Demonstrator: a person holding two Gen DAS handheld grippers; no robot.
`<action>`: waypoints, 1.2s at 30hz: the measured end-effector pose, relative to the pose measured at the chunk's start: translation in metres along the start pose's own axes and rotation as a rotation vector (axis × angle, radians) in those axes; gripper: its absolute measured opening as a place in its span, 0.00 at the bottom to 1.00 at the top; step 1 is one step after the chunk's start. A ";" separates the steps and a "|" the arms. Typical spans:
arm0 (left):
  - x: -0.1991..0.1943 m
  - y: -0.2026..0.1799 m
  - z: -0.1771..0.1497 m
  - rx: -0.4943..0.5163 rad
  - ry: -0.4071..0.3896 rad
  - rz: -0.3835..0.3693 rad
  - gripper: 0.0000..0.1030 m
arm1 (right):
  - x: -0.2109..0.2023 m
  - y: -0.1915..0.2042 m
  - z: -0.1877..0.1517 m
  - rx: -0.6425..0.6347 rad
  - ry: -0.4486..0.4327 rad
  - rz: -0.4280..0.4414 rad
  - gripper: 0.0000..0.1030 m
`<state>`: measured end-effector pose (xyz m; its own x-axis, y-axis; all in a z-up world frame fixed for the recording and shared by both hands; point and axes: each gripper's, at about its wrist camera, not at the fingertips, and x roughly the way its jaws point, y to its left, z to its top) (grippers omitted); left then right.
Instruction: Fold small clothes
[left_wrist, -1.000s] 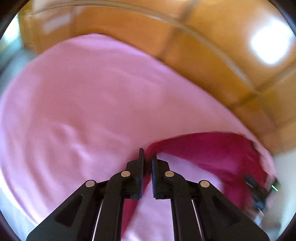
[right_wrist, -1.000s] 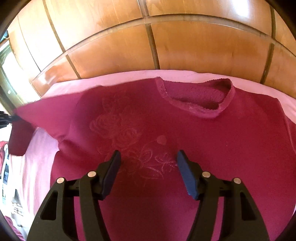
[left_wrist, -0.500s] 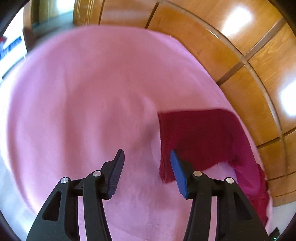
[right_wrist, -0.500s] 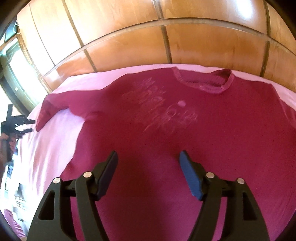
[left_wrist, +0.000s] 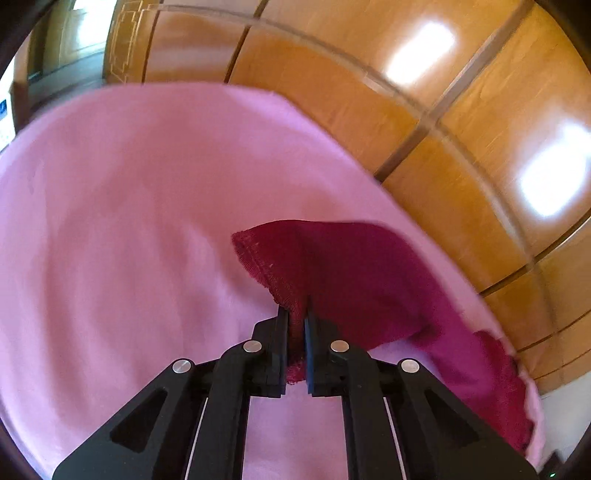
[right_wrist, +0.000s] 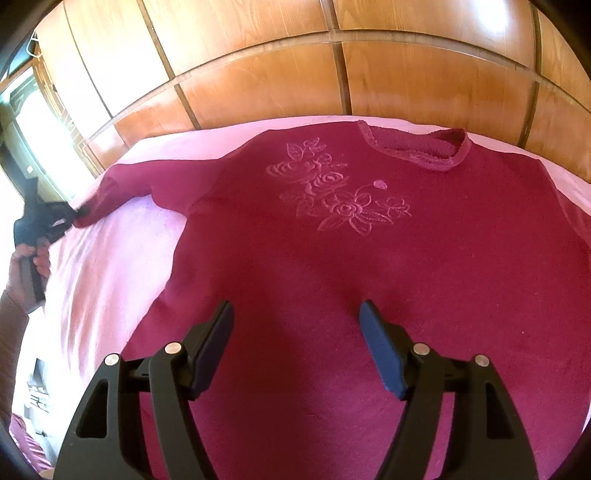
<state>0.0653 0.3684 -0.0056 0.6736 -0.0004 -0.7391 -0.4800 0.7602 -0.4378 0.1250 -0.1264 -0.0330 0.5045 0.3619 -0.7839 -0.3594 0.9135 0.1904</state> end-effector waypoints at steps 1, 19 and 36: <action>-0.014 0.001 0.013 -0.004 -0.009 -0.008 0.05 | -0.001 0.000 0.001 -0.003 -0.005 0.000 0.68; 0.043 0.005 0.004 0.199 0.027 0.556 0.08 | 0.009 0.003 -0.017 -0.091 -0.004 -0.007 0.69; -0.073 -0.098 -0.245 0.553 0.443 -0.493 0.57 | -0.104 -0.151 -0.101 0.144 0.024 -0.330 0.69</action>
<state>-0.0748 0.1352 -0.0338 0.3968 -0.5790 -0.7122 0.2298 0.8139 -0.5337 0.0480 -0.3204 -0.0400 0.5555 0.0401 -0.8305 -0.0647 0.9979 0.0049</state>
